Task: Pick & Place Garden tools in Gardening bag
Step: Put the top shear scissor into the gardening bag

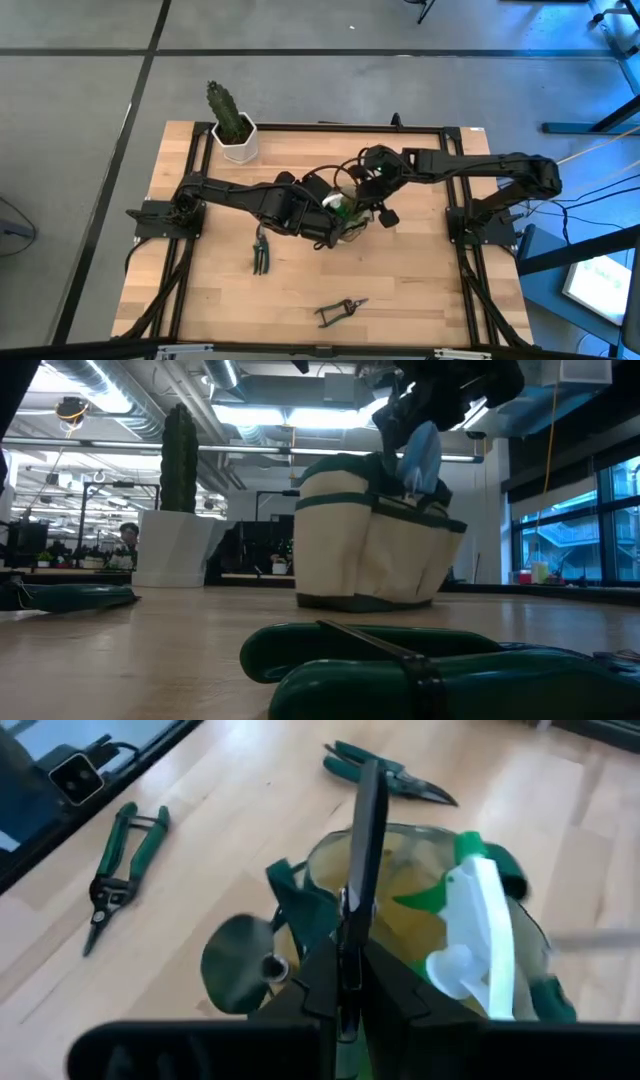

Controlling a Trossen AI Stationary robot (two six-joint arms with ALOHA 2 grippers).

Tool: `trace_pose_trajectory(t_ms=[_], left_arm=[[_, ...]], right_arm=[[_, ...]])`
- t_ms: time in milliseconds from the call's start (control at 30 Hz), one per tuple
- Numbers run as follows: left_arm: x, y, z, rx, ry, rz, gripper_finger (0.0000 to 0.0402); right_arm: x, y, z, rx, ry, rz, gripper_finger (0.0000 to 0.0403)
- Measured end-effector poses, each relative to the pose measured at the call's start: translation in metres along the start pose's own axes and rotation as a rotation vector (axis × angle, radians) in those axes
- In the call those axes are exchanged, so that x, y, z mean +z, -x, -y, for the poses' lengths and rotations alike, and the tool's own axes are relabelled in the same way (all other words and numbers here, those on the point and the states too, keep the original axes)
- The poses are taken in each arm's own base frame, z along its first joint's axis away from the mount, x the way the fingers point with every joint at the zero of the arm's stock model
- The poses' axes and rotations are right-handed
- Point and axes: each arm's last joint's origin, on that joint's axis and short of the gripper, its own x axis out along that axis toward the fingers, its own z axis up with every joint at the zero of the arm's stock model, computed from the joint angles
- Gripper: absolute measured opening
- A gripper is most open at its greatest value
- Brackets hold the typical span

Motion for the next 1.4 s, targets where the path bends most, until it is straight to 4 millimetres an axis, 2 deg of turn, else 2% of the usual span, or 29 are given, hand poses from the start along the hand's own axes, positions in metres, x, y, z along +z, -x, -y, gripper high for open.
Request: trace_pose_trajectory(t_ms=[367,500,700,1000,1100,1233,1400], left_arm=[[-0.001,0.0,-0.001,-0.003,-0.004,-0.032,0.0243],[-0.002,0.0,-0.001,-0.003,-0.009,-0.034,0.0244],[-0.002,0.0,-0.001,-0.004,-0.02,-0.033,0.0244],[-0.002,0.0,-0.001,-0.004,-0.039,-0.033,0.0229],[-0.002,0.0,-0.001,-0.005,-0.038,-0.035,0.0221],[-0.002,0.0,-0.001,-0.009,-0.037,-0.041,0.0212],[-0.003,0.001,0.0,-0.011,-0.031,-0.042,0.0204]], right_arm=[[-0.003,-0.018,0.013,0.0,-0.018,0.018,0.0021],[-0.009,-0.022,0.017,-0.036,-0.042,-0.033,0.0021],[-0.015,-0.025,0.019,-0.034,-0.062,-0.079,0.0021],[-0.017,-0.024,0.023,-0.131,-0.053,-0.129,0.0025],[-0.016,-0.022,0.026,-0.147,-0.106,-0.117,0.0061],[-0.004,-0.014,0.033,-0.199,-0.15,-0.082,0.0134],[0.016,0.001,0.043,-0.4,-0.15,-0.091,0.0194]])
